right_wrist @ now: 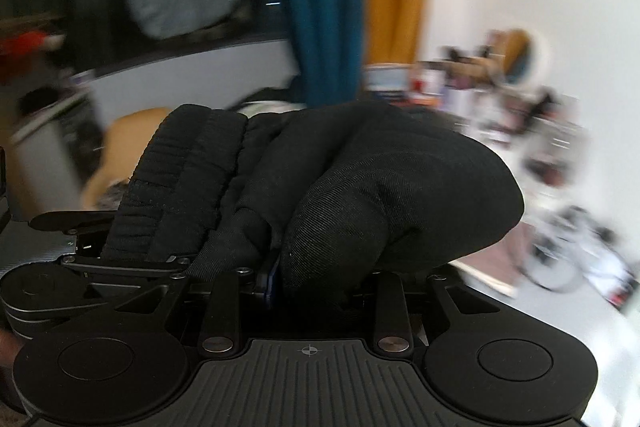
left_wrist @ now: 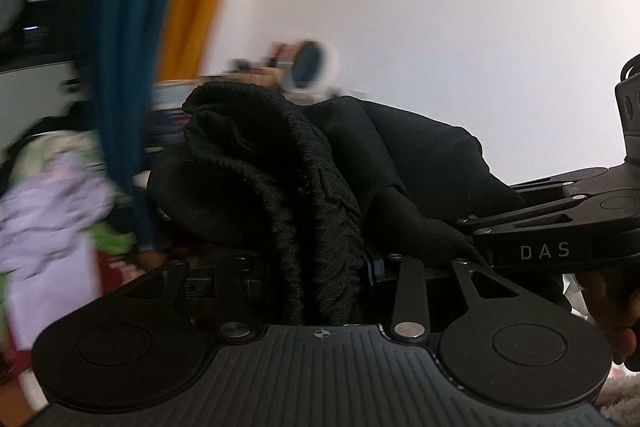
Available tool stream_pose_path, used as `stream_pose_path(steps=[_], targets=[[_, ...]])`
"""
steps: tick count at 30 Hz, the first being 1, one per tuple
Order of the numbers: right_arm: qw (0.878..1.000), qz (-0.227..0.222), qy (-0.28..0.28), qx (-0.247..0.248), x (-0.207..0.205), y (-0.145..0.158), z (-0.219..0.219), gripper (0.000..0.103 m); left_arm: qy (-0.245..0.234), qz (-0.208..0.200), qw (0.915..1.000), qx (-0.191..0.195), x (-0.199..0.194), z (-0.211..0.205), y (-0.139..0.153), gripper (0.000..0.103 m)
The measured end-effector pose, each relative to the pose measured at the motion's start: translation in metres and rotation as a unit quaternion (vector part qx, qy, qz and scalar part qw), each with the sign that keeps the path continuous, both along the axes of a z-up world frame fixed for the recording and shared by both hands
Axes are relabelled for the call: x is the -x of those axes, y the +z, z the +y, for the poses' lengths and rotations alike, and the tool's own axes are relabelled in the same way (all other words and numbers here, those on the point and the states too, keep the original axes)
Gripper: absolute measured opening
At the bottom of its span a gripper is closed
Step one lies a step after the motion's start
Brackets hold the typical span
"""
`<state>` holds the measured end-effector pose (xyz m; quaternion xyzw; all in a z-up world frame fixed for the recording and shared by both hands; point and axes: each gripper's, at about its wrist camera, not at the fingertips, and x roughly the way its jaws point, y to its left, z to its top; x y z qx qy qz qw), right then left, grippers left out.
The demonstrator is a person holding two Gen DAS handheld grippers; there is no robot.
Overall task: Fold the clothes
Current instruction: 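Carry the held black stack with both grippers toward the beige chair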
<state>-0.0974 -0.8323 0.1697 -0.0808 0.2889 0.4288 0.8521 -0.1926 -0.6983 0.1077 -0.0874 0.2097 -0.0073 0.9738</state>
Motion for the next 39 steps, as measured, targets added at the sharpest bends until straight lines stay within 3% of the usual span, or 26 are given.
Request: stream_pose_path(steps=[5, 11, 17, 22, 30, 39], targets=[[0.995, 0.023, 0.097, -0.015, 0.004, -0.011, 0.069, 0.027, 0.103, 0.025, 0.9943, -0.016, 0.03, 0.043, 0.002, 0.038], [0.985, 0.05, 0.162, -0.021, -0.012, -0.029, 0.152, 0.027, 0.173, 0.057, 0.9831, -0.022, 0.043, 0.097, -0.001, 0.038], [0.978, 0.065, 0.195, -0.021, -0.044, -0.051, 0.241, 0.027, 0.207, 0.069, 0.9757, -0.015, 0.022, 0.177, -0.016, 0.038], [0.971, 0.081, 0.223, -0.025, -0.079, -0.069, 0.347, 0.027, 0.229, 0.089, 0.969, -0.024, 0.026, 0.26, -0.028, 0.038], [0.96, 0.089, 0.264, -0.024, -0.123, -0.084, 0.521, 0.027, 0.269, 0.114, 0.9562, -0.019, -0.004, 0.408, -0.036, 0.038], [0.956, 0.09, 0.28, 0.008, -0.098, -0.107, 0.683, 0.027, 0.287, 0.121, 0.9501, 0.013, 0.019, 0.557, -0.064, 0.038]])
